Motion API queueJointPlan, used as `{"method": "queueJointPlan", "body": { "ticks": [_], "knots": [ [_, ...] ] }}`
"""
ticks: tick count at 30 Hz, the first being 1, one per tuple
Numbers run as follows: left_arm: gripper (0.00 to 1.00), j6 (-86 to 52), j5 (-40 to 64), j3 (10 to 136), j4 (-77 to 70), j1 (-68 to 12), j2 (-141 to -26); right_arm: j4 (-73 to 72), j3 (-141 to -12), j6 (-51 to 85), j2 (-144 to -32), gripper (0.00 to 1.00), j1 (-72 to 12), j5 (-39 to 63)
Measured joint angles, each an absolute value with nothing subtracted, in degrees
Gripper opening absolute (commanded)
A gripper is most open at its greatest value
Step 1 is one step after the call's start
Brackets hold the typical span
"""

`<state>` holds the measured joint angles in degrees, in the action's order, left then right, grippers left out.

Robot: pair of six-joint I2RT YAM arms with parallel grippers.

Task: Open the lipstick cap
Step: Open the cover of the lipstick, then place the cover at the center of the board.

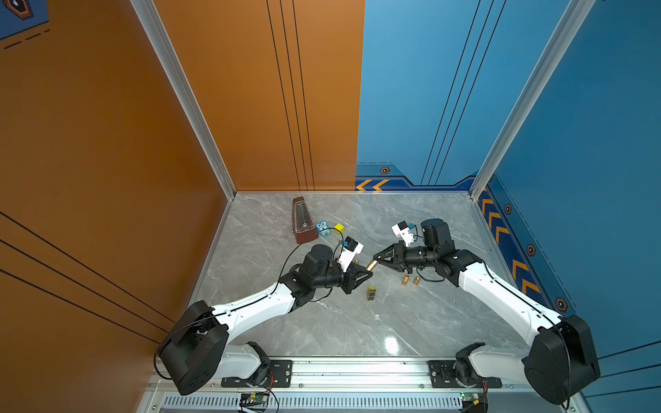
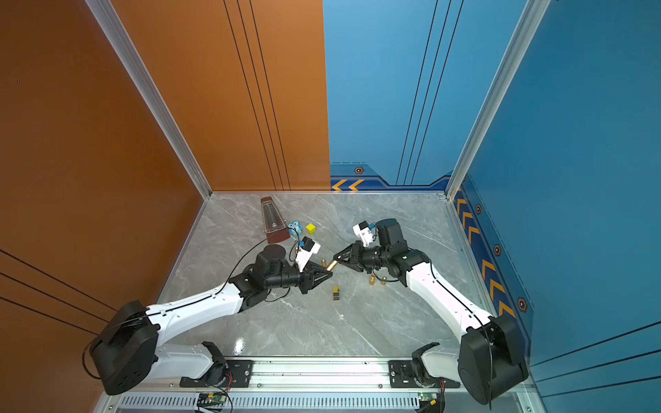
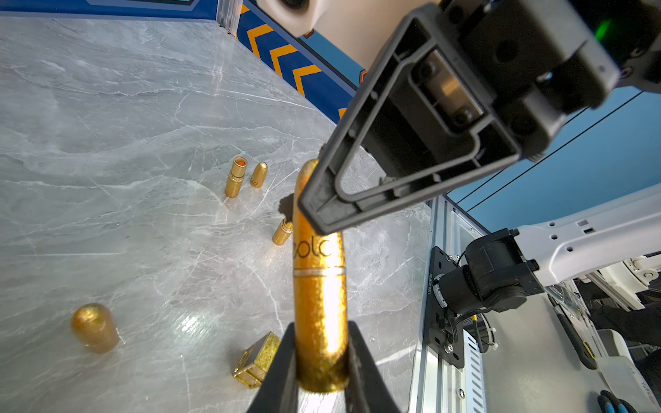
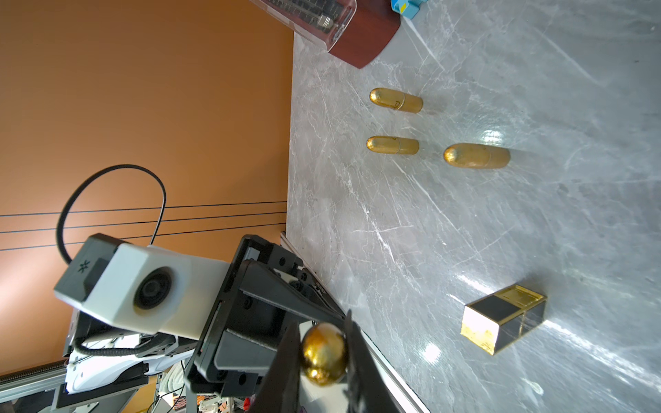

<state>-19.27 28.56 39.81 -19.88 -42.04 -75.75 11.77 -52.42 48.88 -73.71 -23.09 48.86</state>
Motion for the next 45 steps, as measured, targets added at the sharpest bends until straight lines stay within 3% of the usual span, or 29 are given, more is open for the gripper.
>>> {"method": "queueJointPlan", "body": {
  "ticks": [11, 21, 28, 36, 45],
  "knots": [
    [0.00, -19.29, 28.32, 37.69, -21.58, -41.89, -73.95, 11.86, -52.42, 49.01, -73.71, 0.20, -22.87, 49.65],
    [0.00, -19.25, 28.32, 35.03, -20.03, -41.25, -70.02, 10.81, -53.12, 48.97, -73.76, 0.20, -20.36, 43.44],
    [0.00, -19.00, 24.97, 31.62, -19.88, -38.50, -65.67, 14.04, -56.69, 40.01, -75.48, 0.19, -23.46, 24.58],
    [0.00, -18.81, 21.54, 30.15, -19.88, -35.07, -63.46, 12.51, -59.18, 29.41, -87.74, 0.19, -30.61, 2.09],
    [0.00, -17.72, 21.02, 30.15, -19.88, -32.56, -63.46, 6.74, -63.37, 20.18, -100.88, 0.19, -32.64, -10.44]
  ]
}}
